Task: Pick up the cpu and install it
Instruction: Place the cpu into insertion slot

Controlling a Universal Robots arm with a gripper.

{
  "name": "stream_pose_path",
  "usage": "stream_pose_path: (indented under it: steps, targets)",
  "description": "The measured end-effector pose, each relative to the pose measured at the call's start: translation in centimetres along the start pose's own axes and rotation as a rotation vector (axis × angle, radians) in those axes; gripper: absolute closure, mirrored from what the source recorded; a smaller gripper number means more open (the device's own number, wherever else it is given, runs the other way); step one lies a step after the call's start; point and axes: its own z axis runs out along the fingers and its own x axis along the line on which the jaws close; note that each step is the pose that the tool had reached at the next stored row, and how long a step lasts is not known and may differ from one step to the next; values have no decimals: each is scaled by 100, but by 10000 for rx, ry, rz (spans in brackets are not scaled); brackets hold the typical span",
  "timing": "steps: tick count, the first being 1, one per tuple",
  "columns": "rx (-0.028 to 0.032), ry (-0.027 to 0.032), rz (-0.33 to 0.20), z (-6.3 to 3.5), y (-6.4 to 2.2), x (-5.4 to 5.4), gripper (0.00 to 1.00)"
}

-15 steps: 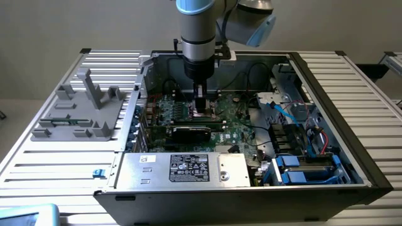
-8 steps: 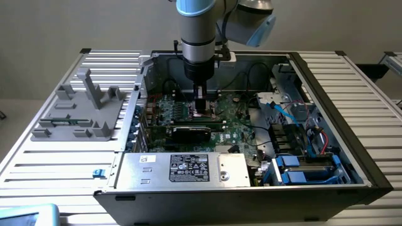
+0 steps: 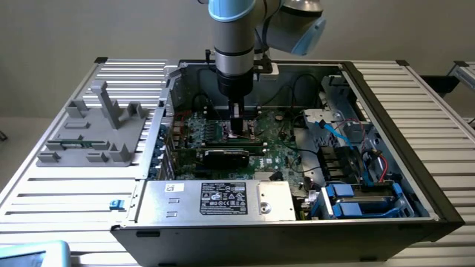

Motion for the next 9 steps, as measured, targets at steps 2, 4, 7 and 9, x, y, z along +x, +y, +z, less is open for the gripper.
stream_pose_path:
  steps: [2,4,7,9]
  targets:
    - [1,-1,0,6,0,-1,44]
    - [2,-2,-2,10,4,-2,44]
    - [0,0,-1,15,11,-3,44]
    - [-1,2,0,19,11,-8,44]
